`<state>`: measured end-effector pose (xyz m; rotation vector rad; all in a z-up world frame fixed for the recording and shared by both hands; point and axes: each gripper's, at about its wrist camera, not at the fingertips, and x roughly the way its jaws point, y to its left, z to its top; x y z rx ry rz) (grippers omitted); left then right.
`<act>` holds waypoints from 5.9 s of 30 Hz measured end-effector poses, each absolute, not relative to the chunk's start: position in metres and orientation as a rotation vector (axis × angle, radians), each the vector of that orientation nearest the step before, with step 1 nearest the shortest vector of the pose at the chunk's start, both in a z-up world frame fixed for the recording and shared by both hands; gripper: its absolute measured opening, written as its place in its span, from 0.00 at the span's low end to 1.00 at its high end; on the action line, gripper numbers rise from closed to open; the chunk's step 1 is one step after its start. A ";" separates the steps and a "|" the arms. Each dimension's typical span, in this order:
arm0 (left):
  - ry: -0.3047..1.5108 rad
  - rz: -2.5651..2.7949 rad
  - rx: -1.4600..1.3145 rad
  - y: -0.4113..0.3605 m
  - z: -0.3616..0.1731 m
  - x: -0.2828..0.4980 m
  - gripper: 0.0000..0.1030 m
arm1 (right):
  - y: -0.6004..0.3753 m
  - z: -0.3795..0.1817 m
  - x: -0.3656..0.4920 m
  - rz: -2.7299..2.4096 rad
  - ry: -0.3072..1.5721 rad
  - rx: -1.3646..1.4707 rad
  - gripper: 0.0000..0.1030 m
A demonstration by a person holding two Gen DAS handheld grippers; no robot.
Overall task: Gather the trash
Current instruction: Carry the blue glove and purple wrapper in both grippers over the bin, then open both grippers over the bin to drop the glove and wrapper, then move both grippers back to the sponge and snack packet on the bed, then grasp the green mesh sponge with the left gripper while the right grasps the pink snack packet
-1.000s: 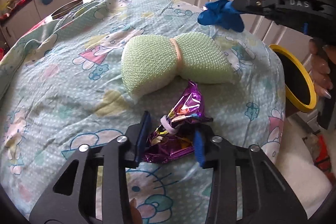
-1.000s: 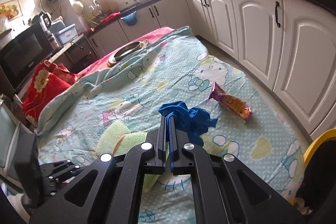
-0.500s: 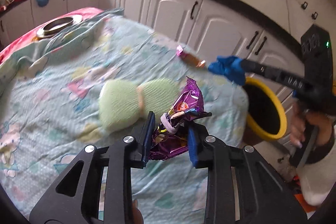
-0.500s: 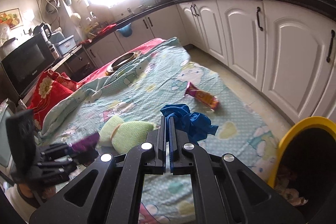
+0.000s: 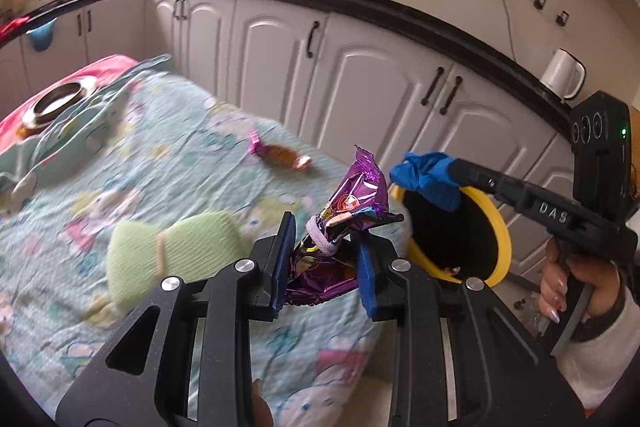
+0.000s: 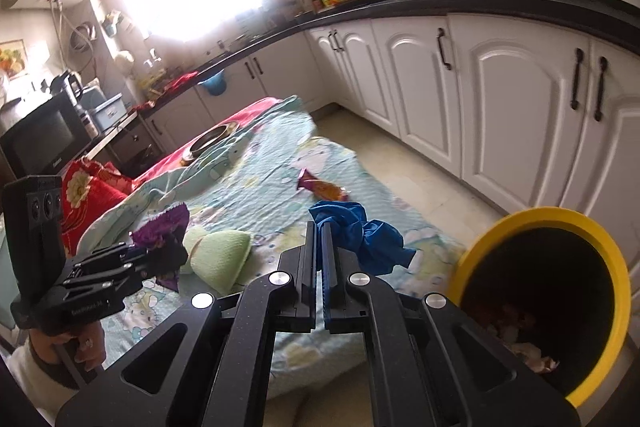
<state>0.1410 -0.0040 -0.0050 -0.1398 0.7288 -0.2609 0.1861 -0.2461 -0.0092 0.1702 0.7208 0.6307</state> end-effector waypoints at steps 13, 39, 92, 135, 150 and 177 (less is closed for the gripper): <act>0.698 -0.355 -0.081 -0.068 0.005 0.161 0.21 | -0.319 -0.012 0.178 0.490 0.697 0.251 0.02; 0.732 -0.502 -0.004 -0.173 -0.017 0.192 0.21 | -0.416 -0.043 0.172 0.282 0.716 0.387 0.02; 0.831 -0.371 -0.038 -0.182 -0.056 0.224 0.89 | -0.447 -0.063 0.157 0.129 0.734 0.408 0.64; 0.814 0.041 -0.506 0.058 -0.067 0.136 0.89 | -0.243 -0.022 0.204 0.484 0.673 0.060 0.72; 0.814 0.089 -0.778 0.098 -0.096 0.150 0.89 | -0.150 -0.070 0.290 0.586 0.810 -0.118 0.58; 0.822 0.246 -0.482 0.094 -0.094 0.198 0.55 | -0.142 -0.108 0.273 0.610 0.882 -0.072 0.23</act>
